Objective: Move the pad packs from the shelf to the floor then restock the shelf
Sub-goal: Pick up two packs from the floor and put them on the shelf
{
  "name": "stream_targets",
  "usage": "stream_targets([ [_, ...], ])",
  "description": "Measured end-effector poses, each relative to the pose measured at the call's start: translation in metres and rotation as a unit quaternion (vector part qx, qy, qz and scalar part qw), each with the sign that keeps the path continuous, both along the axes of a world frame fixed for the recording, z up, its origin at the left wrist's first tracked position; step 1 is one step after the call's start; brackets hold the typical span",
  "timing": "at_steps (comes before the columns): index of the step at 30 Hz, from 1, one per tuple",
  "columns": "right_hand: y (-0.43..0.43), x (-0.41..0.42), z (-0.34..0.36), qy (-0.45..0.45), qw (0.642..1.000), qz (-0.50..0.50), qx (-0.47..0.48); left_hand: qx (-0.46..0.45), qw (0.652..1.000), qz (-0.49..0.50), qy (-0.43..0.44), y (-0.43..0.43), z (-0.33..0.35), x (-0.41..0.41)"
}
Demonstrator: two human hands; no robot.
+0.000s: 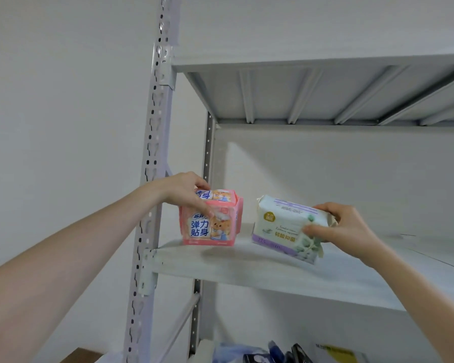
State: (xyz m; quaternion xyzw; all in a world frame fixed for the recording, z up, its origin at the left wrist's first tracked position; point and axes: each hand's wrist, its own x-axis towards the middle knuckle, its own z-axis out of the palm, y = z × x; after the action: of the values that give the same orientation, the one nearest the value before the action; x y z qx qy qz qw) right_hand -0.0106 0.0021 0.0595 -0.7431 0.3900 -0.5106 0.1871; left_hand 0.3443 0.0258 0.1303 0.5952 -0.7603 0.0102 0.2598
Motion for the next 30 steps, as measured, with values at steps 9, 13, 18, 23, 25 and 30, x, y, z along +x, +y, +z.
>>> stream_targets([
  [9,-0.061,0.018,-0.001,-0.004,1.000,-0.011,0.014,0.054,0.998,-0.007,-0.030,-0.097,-0.013,0.017],
  [13,-0.078,0.023,0.000,0.017,0.999,-0.026,0.010,0.076,0.997,-0.002,-0.008,-0.119,-0.019,0.027],
  [18,-0.091,0.029,0.004,0.021,1.000,-0.015,0.008,0.094,0.995,-0.016,0.023,-0.137,-0.020,0.032],
  [23,-0.100,0.035,0.005,0.024,1.000,-0.011,0.011,0.120,0.992,-0.029,0.033,-0.148,-0.021,0.033],
  [25,-0.102,0.038,0.004,0.026,1.000,-0.012,0.011,0.123,0.991,-0.030,0.032,-0.150,-0.022,0.032],
  [30,-0.103,0.042,0.000,0.031,0.999,-0.013,0.023,0.099,0.995,-0.013,0.008,-0.152,-0.023,0.031],
])
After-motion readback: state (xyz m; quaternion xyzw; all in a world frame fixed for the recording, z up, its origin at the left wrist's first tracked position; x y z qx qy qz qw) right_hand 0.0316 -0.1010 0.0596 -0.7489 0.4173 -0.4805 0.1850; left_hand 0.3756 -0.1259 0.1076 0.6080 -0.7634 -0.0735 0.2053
